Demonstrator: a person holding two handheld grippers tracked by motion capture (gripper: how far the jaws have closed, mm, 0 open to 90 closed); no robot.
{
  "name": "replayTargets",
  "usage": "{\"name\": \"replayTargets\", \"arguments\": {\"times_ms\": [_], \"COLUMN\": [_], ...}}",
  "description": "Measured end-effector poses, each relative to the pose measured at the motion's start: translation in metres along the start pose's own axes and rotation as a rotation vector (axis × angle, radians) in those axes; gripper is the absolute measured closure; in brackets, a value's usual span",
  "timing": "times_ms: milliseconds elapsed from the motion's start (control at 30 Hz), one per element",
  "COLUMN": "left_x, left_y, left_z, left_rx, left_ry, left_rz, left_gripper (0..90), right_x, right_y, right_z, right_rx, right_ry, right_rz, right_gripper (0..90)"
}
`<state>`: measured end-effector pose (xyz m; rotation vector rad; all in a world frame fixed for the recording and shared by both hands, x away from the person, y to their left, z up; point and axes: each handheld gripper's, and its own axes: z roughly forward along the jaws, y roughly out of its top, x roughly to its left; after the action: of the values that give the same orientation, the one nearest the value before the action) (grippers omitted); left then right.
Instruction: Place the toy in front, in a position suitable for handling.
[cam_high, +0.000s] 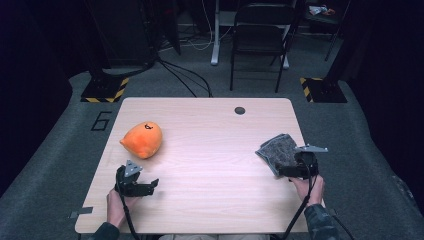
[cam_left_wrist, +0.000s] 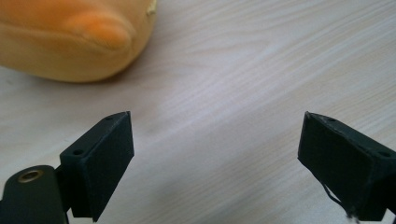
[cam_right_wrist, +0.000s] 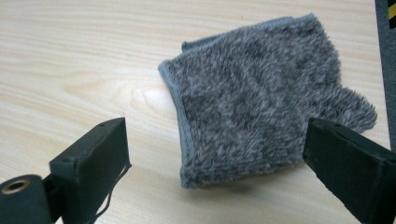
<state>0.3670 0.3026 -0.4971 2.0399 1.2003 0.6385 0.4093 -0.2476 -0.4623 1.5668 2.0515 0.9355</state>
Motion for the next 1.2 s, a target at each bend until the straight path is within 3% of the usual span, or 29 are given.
{"name": "replayTargets", "arguments": {"times_ms": [67,200,467,767,967,1033,1200], "left_x": [0.004,0.018,0.04,0.059,0.068,0.072,0.077], "left_y": [0.005,0.01,0.03,0.059,0.077,0.08,0.079], "left_z": [-0.005,-0.01,-0.016,0.004,0.018,0.023,0.043], "left_rx": [-0.021,-0.034,-0.104,-0.115,-0.128,-0.131,-0.075], "left_ry": [0.007,0.016,0.068,0.1,0.139,0.151,0.161], "left_rz": [-0.017,-0.069,-0.113,-0.151,-0.161,-0.184,-0.198], "left_gripper": [10.3,10.2,10.2,10.3,10.2,10.2,13.5], "right_x": [0.001,0.005,0.009,0.006,0.001,-0.001,-0.002], "right_y": [-0.001,-0.001,-0.007,-0.007,-0.004,-0.004,-0.006], "right_z": [0.001,0.002,-0.005,-0.003,-0.005,-0.006,-0.006], "right_rx": [0.007,0.019,0.03,0.039,0.026,0.015,0.035], "right_ry": [0.008,0.018,0.053,0.049,0.055,0.057,0.066], "right_rz": [0.01,-0.017,-0.025,-0.034,-0.009,-0.005,0.003], "right_gripper": [6.1,5.7,5.1,5.3,5.2,5.3,5.4]}}
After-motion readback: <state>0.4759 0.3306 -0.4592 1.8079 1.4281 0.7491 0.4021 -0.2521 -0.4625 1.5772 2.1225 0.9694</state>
